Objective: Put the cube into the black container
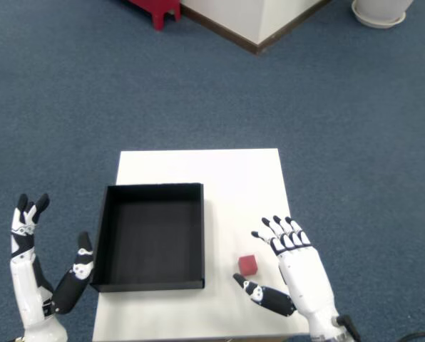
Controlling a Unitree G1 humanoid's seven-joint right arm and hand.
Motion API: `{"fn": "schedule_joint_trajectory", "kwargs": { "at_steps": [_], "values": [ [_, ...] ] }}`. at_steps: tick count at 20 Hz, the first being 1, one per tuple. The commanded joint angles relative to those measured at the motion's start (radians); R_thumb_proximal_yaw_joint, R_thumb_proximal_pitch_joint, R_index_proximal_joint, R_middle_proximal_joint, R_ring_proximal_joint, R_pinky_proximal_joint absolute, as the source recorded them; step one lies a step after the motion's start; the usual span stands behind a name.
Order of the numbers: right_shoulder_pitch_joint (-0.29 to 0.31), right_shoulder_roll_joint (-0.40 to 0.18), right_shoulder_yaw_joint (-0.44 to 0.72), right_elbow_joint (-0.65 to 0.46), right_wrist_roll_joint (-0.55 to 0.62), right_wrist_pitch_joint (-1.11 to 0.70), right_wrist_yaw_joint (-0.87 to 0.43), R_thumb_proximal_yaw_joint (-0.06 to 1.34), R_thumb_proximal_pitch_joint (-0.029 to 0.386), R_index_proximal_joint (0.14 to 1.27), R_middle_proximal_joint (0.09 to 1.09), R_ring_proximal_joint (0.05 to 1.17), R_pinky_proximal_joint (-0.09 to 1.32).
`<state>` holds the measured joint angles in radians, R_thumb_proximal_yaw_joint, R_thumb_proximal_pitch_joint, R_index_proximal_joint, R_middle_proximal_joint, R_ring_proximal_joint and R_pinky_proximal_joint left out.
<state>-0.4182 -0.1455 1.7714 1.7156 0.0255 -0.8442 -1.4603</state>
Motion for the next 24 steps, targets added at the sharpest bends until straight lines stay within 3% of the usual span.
{"fn": "schedule_joint_trajectory", "kwargs": {
  "at_steps": [1,11,24],
  "values": [
    [-0.022,-0.015,-0.027,-0.004,0.01,0.03,-0.01,0.42,-0.015,0.44,0.19,0.16,-0.04],
    [0.008,-0.017,-0.116,-0.055,0.062,0.148,0.208,0.4,-0.014,0.45,0.18,0.15,-0.05],
    [-0.005,-0.047,-0.188,-0.171,0.124,0.313,0.4,0.4,-0.014,0.45,0.17,0.12,-0.06]
  ]
}}
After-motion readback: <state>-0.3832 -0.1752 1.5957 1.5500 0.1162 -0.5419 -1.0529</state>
